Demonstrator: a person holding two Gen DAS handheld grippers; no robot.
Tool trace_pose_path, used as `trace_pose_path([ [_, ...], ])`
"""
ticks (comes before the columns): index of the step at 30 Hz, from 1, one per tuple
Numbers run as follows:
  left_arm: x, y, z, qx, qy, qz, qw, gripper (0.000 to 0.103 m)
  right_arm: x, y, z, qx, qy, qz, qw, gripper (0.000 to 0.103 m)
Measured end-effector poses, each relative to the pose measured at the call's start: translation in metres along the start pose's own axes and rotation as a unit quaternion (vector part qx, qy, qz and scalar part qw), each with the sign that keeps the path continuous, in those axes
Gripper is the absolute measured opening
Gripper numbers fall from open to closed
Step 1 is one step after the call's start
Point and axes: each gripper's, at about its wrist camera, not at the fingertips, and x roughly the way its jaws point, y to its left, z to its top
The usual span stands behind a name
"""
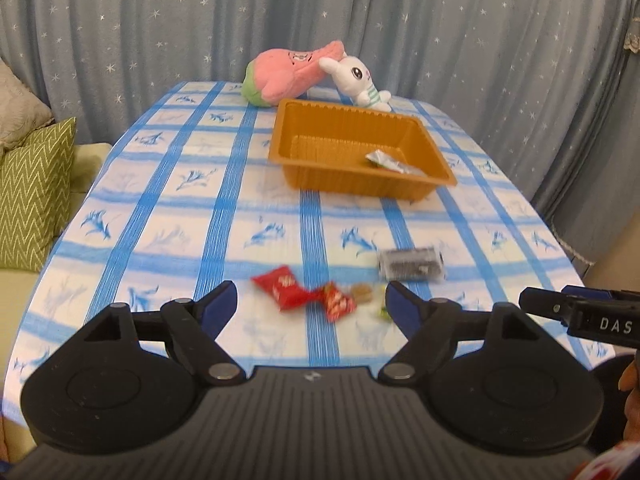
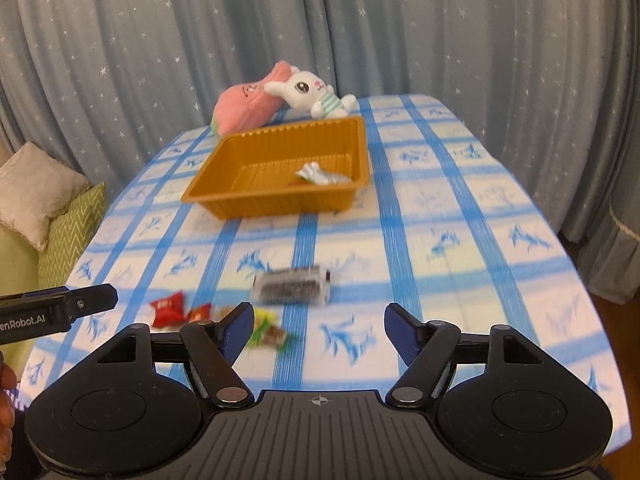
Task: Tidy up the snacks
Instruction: 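Withdraw both open tools from the tray back toward the remaining snacks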
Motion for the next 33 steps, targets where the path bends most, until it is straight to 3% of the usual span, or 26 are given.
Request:
trace_pose_path([
  [11,-0.005,0.003,-0.019,0.003,0.01,0.003,0.9999,0.083,-0.002,0.001,-0.019,-0.004,0.01,0.002,1.0,0.072],
  [33,0.016,0.012,-0.027,-0.015,0.029,0.01,0.9994,0.083,0.02,0.008,-0.028,-0.013,0.027,0.013,0.999,0.072],
])
